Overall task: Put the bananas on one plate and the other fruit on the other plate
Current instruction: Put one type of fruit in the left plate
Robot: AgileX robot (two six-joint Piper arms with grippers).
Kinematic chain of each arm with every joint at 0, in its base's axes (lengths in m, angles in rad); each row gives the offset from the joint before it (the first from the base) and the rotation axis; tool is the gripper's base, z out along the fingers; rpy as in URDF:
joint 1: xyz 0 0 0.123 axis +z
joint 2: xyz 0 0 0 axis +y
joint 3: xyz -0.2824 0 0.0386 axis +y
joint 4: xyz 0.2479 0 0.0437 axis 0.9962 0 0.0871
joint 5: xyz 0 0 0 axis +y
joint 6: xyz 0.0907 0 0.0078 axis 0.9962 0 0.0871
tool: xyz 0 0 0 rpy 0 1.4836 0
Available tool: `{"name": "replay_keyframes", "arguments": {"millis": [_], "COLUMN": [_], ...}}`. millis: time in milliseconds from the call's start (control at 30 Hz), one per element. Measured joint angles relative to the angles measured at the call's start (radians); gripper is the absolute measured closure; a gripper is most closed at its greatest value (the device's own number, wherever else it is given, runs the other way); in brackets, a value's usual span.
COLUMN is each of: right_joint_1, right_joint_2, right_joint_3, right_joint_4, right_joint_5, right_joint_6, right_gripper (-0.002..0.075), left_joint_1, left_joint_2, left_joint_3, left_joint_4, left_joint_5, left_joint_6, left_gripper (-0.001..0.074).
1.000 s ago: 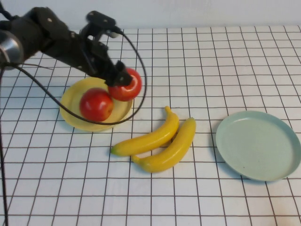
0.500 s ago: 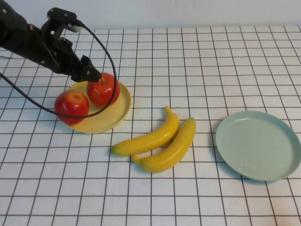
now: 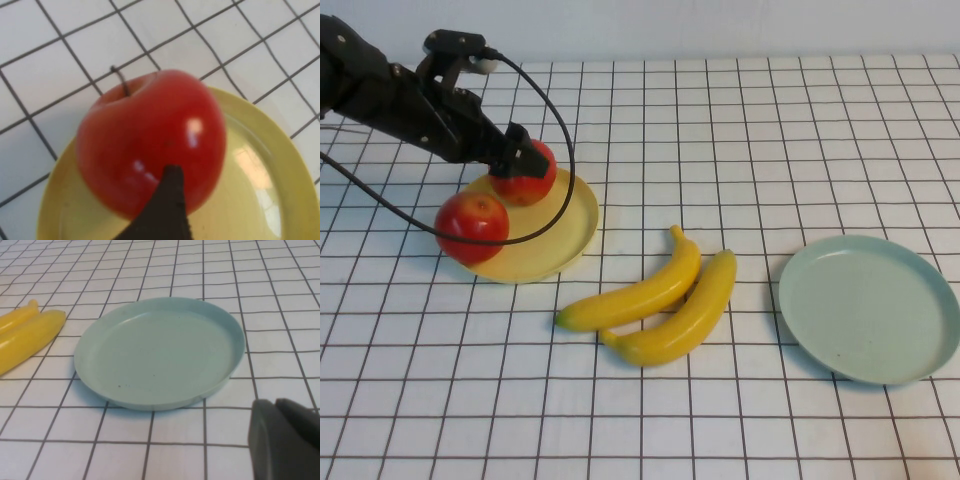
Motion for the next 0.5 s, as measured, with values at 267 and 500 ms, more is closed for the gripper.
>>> {"name": "replay_keyframes", "arguments": {"millis": [267,500], "right_joint_1": [0.0,0.0], "right_joint_2": [0.0,0.0], "right_joint_3": [0.0,0.0], "right_joint_4": [0.0,0.0], "right_joint_5": [0.0,0.0], "right_joint_6": [0.0,0.0], "right_gripper": [0.0743,0.0743], "left_joint_1": [0.0,0.0], "left_joint_2": [-0.072,-0.196], "left_joint_3": [0.0,0.002], "left_joint_4": [-0.021,-0.06], "left_joint_5": [0.086,0.225], "left_joint_6": [0.051,0.089], "left_gripper": [0.0066,0.0252]}}
